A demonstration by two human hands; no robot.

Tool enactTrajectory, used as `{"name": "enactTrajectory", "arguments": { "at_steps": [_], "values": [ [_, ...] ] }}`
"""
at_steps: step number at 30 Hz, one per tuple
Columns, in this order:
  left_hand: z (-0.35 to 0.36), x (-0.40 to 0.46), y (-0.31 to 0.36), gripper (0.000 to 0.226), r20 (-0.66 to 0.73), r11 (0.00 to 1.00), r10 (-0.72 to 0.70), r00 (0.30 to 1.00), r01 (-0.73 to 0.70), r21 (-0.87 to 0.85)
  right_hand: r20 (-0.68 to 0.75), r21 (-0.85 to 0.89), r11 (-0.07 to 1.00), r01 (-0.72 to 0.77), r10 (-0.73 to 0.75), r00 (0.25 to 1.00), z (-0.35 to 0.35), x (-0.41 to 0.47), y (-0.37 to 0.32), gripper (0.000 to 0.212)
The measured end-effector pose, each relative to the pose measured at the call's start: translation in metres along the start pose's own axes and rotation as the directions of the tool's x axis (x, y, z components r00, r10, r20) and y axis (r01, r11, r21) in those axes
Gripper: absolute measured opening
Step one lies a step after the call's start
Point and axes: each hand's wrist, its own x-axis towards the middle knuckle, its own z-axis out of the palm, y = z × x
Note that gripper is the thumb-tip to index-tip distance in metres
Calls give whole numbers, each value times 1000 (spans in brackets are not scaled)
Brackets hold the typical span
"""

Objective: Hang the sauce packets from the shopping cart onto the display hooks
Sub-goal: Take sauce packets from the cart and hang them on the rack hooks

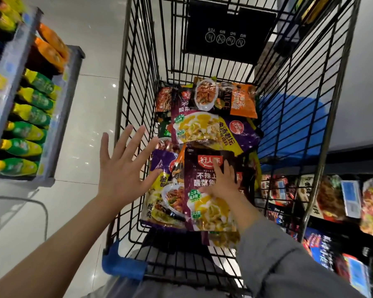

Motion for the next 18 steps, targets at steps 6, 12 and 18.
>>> {"name": "enactTrajectory", "arguments": {
  "at_steps": [6, 12, 18],
  "values": [
    [2, 0, 0, 65, -12, 999, 11, 1000, -12, -36, -17, 7, 1000, -26, 26, 1000, 32, -38, 34, 105],
    [1, 0, 0, 66, -13, 999, 11, 1000, -12, -37, -60, -3, 994, -106, 106, 993, 42, -65, 42, 94],
    [0, -1, 2, 67, 2, 1000, 1, 1000, -1, -21, -9, -164, 986, -14, 13, 1000, -8, -26, 30, 119]
  ]
}}
